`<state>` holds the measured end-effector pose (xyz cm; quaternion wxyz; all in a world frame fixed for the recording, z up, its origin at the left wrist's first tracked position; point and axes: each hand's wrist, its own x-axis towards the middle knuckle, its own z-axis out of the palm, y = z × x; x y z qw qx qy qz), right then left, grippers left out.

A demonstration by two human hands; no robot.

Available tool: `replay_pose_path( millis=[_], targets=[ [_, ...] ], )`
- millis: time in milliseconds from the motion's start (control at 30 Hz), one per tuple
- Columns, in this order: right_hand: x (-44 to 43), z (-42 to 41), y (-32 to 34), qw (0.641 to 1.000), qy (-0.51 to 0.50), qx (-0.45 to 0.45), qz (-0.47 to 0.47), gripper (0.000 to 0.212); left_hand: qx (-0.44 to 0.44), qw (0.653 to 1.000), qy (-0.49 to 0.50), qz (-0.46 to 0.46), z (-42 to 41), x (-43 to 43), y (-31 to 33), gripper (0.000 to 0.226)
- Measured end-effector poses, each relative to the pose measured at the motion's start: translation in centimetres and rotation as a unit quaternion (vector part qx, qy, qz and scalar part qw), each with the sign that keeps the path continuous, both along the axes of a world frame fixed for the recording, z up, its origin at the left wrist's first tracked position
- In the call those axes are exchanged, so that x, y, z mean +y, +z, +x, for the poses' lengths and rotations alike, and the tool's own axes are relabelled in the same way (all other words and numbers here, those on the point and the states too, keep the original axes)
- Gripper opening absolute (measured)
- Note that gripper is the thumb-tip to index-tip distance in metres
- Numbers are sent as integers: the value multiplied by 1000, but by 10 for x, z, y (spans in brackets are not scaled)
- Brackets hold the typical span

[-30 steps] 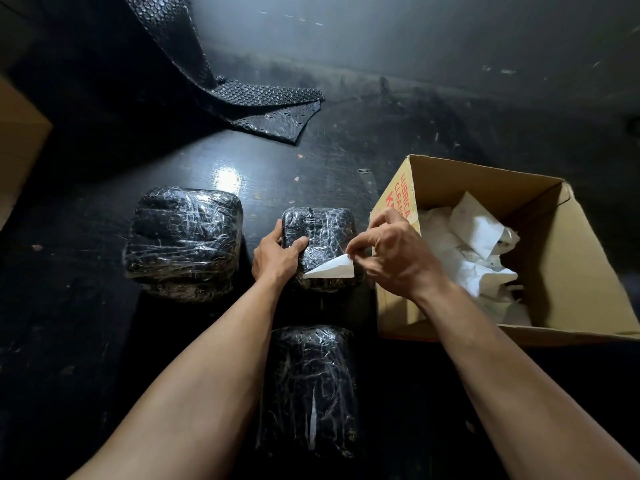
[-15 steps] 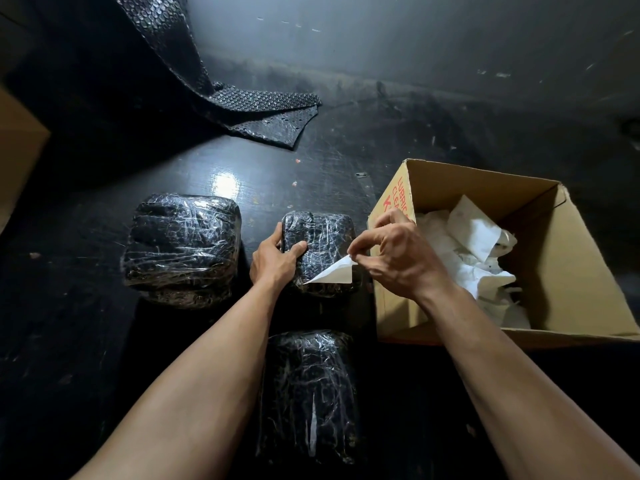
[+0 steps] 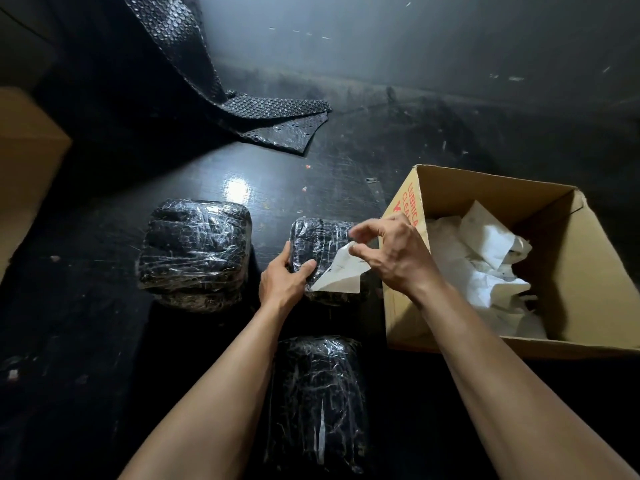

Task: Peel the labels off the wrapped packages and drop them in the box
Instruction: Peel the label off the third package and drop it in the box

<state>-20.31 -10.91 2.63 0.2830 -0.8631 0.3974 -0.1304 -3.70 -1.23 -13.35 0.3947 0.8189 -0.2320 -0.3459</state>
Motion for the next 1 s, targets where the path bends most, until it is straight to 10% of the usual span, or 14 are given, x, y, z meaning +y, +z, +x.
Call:
replay_pose_path(
  millis=[567,1000],
  targets=[
    [-14,10,27,977,-73,-189,61,8,-39,998,-13,37,2,-5,8,69],
    [-17,-16,101,983,-82,-153,-54,5,-37,997,-61,31,0,6,14,87]
  ],
)
